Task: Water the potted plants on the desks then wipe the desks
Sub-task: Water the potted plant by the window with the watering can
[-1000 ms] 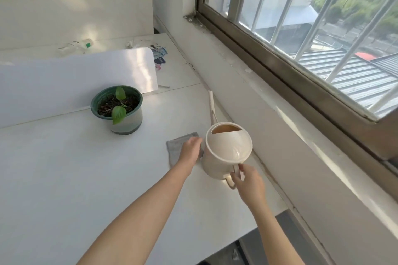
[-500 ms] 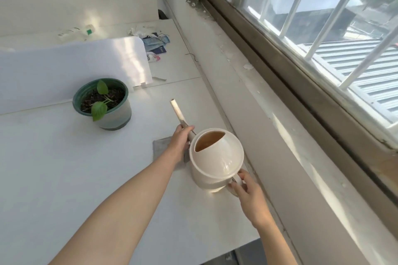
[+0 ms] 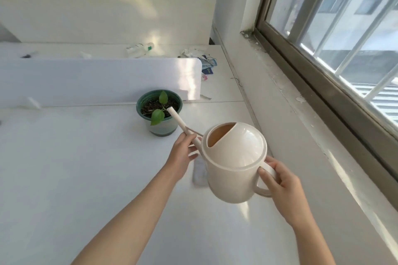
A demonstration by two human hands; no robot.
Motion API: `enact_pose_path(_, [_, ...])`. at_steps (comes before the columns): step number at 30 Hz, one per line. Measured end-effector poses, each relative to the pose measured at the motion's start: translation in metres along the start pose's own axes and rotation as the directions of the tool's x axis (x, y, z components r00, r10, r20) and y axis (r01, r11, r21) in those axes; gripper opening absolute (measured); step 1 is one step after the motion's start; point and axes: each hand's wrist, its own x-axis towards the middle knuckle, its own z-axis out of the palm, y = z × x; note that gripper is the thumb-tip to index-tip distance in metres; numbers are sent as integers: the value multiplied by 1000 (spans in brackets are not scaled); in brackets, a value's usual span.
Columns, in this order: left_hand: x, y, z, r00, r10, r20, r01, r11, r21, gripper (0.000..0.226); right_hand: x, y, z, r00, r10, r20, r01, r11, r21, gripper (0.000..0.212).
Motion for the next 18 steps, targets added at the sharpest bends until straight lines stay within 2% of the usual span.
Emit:
enact_pose_path(4, [3, 26, -24, 999, 36, -41, -39, 995, -93, 15, 4, -31, 33, 1000, -20, 17, 20, 999, 31, 11])
enact_pose_path(10, [16, 41, -50, 993, 101, -64, -113, 967, -230, 26, 19, -63, 74, 997, -53, -64, 53, 999, -9, 13])
enact_pose_path(18, [34, 39, -59, 999, 53, -4, -52, 967, -250, 50, 41, -83, 93, 990, -32, -135, 13, 991, -135, 19])
